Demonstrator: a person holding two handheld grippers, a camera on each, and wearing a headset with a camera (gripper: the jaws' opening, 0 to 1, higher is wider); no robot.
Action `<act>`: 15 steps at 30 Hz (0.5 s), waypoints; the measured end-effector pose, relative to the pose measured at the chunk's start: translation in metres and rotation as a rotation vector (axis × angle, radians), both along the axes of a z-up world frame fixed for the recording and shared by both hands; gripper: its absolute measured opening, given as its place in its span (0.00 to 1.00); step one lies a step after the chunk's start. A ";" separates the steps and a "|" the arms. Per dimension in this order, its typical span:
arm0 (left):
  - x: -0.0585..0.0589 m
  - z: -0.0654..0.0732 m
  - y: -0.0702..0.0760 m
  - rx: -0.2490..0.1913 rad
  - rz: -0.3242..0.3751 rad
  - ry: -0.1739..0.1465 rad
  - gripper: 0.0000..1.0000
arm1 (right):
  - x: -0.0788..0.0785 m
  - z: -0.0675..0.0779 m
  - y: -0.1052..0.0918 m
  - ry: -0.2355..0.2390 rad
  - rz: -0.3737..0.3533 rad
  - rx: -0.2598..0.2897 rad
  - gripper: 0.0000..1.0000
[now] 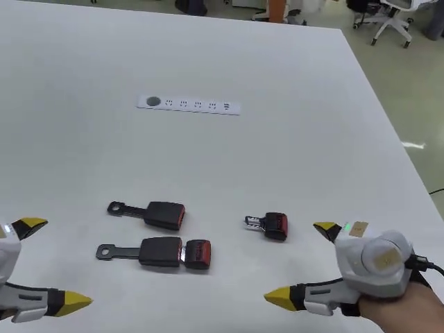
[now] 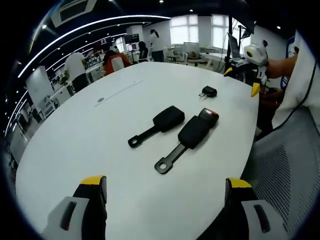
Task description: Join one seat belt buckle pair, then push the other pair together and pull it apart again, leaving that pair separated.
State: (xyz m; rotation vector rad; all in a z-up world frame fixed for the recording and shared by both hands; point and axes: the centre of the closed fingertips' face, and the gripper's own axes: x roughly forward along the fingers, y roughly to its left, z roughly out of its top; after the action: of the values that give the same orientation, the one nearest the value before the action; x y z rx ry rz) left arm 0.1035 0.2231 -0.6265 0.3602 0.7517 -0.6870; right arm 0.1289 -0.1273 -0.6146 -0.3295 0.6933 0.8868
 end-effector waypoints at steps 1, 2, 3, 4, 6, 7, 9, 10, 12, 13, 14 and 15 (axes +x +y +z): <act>-0.001 0.001 -0.002 0.000 0.002 -0.002 1.00 | -0.001 0.001 0.001 -0.002 0.000 0.001 0.99; -0.003 0.001 0.000 -0.002 0.010 0.001 1.00 | -0.002 0.001 0.003 -0.009 0.002 0.004 0.99; -0.006 0.000 0.002 -0.004 0.014 0.001 1.00 | -0.002 0.001 0.003 -0.009 0.000 0.005 0.99; -0.007 0.001 0.005 -0.011 0.020 -0.004 1.00 | -0.002 0.001 0.003 -0.007 -0.006 0.008 0.99; -0.008 0.002 0.008 -0.028 0.036 -0.013 1.00 | -0.002 0.004 0.003 -0.009 -0.017 0.015 0.99; -0.007 0.002 0.007 -0.047 0.051 -0.014 1.00 | -0.002 0.005 0.003 -0.010 -0.021 0.017 0.99; -0.006 -0.001 0.007 -0.067 0.077 -0.011 1.00 | -0.004 0.006 0.002 -0.010 -0.020 0.010 0.99; -0.006 -0.004 0.009 -0.061 0.081 -0.007 1.00 | -0.005 0.006 0.002 -0.012 -0.020 0.007 0.99; -0.008 -0.008 0.011 -0.052 0.082 -0.004 1.00 | -0.008 0.007 0.000 -0.011 -0.014 -0.001 0.99; -0.009 -0.008 0.010 -0.051 0.081 -0.003 1.00 | -0.008 0.007 0.000 -0.012 -0.015 -0.002 0.99; -0.011 -0.009 0.010 -0.053 0.080 0.002 1.00 | -0.009 0.008 -0.002 -0.010 -0.018 -0.002 0.99; -0.012 -0.010 0.011 -0.052 0.080 0.003 1.00 | -0.009 0.008 -0.002 -0.008 -0.023 -0.002 0.99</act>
State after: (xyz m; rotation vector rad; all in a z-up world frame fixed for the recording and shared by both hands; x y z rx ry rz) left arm 0.0916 0.2339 -0.6361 0.2801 0.7462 -0.6308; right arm 0.1198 -0.1296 -0.6066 -0.3266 0.6896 0.8627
